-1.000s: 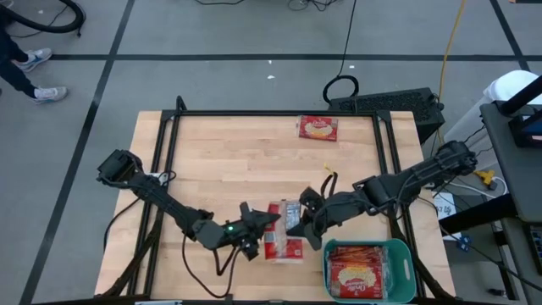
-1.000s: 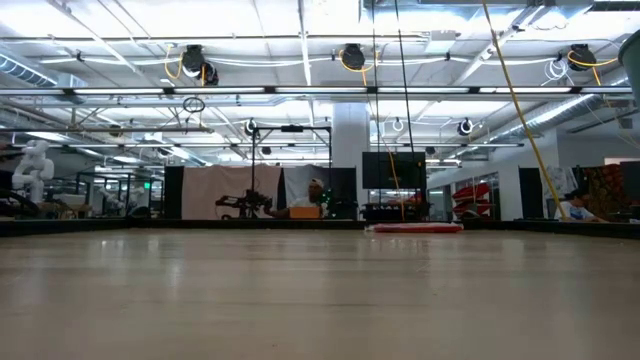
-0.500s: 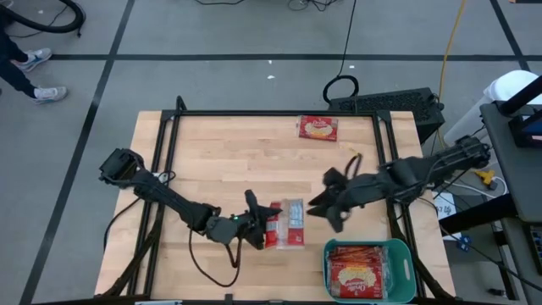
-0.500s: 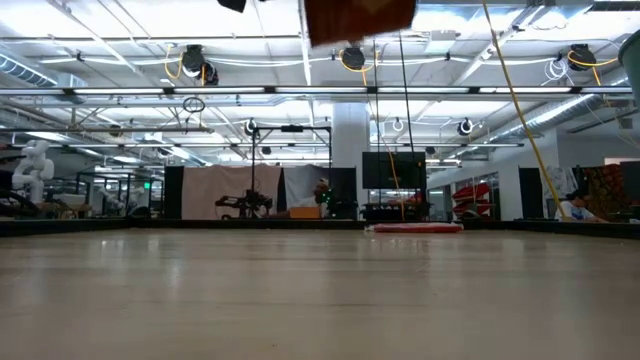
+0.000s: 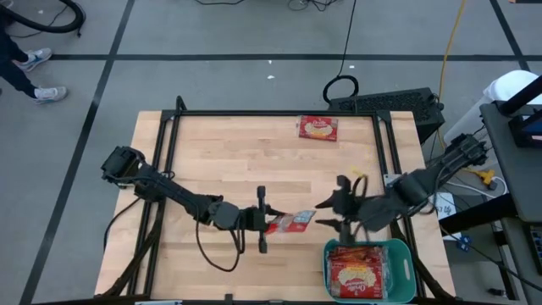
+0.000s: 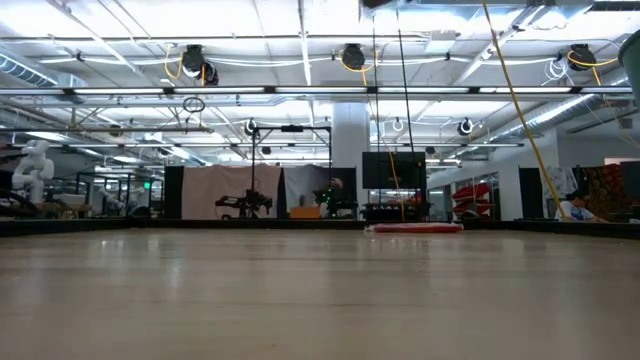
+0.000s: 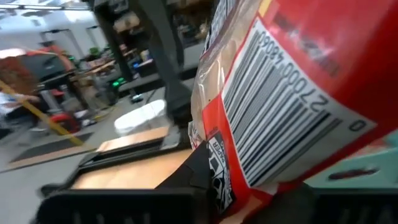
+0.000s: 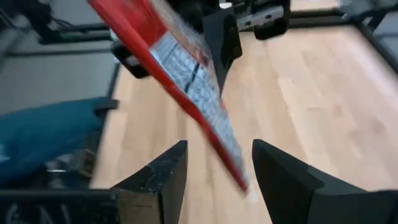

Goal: Sort popcorn bags into baskets
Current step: Put the left popcorn bag into the green bin

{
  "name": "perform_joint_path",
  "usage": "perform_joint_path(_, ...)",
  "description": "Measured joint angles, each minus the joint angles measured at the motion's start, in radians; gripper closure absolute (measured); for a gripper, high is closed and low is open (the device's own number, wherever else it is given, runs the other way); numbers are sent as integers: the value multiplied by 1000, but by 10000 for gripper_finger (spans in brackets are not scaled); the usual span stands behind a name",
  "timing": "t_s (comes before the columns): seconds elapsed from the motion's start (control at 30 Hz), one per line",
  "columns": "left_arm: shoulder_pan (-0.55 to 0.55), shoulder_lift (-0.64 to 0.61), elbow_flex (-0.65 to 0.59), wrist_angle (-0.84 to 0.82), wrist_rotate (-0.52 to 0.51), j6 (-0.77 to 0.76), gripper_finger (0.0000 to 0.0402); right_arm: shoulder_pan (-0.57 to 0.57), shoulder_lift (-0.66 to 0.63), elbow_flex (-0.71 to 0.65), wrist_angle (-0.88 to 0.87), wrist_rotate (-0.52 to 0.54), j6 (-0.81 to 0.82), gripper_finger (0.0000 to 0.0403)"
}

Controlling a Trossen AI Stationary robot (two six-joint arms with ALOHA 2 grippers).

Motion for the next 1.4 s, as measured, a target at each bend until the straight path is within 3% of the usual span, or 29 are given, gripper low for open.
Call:
perform_joint_path(0.17,18,0,0,7,89,-43,382,13,75,0,54,95,-84,229)
perform_joint_path(0.3,17,0,0,19,114,-43,372,13,85,0,130,114,-131,229)
perform_joint_path(0.47,14,-1,0,19,130,-24,354,14,73,0,154,105,-162,229)
perform_joint_path(0.8,16,-2,1,4,130,-40,379,37,23,0,82,113,-78,229)
perform_joint_path(1.07,27,-2,1,12,149,-71,361,-1,86,0,212,3,-107,232)
perform_joint_path(1.2,28,-2,1,11,157,-69,374,-23,104,0,236,-66,-123,264)
perform_joint_path(1.4,28,-2,1,6,161,-67,365,-23,86,0,230,-78,-127,349)
